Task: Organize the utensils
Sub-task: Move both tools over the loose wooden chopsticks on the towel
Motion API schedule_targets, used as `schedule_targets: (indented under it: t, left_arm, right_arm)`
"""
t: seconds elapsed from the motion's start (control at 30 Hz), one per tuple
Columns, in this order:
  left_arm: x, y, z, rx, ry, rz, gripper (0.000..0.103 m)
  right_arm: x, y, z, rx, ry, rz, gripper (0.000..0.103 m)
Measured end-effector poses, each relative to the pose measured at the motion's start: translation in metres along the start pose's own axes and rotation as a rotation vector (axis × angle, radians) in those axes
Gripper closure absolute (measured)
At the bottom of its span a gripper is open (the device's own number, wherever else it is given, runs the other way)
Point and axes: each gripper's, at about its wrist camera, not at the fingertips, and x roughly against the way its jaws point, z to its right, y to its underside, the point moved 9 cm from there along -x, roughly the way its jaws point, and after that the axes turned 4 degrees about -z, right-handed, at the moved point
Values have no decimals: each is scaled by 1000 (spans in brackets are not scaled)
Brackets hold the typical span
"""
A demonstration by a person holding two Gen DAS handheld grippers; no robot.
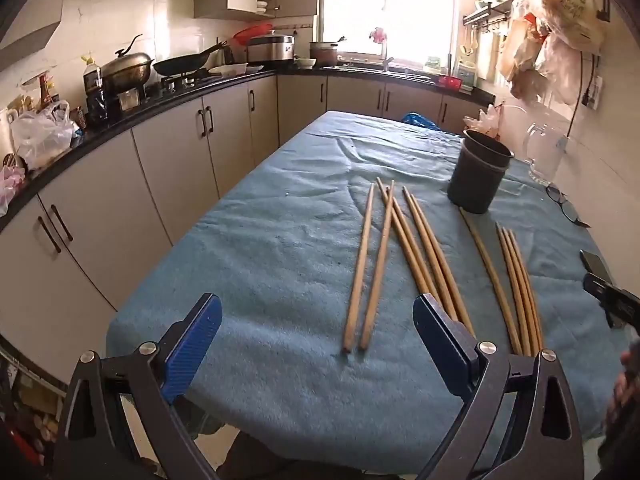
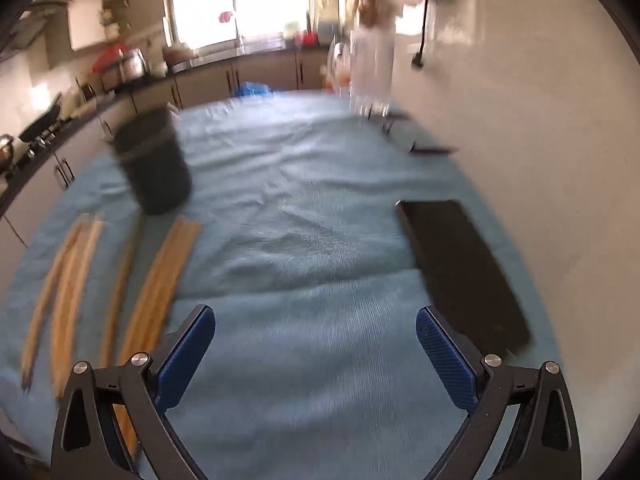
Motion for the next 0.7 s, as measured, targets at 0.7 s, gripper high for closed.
schedule_targets:
  t: [0.7]
  left_arm:
    - [30,10,-9,12,-39,5,7]
  right_arm:
    - [105,52,-72,159,-117,207,8]
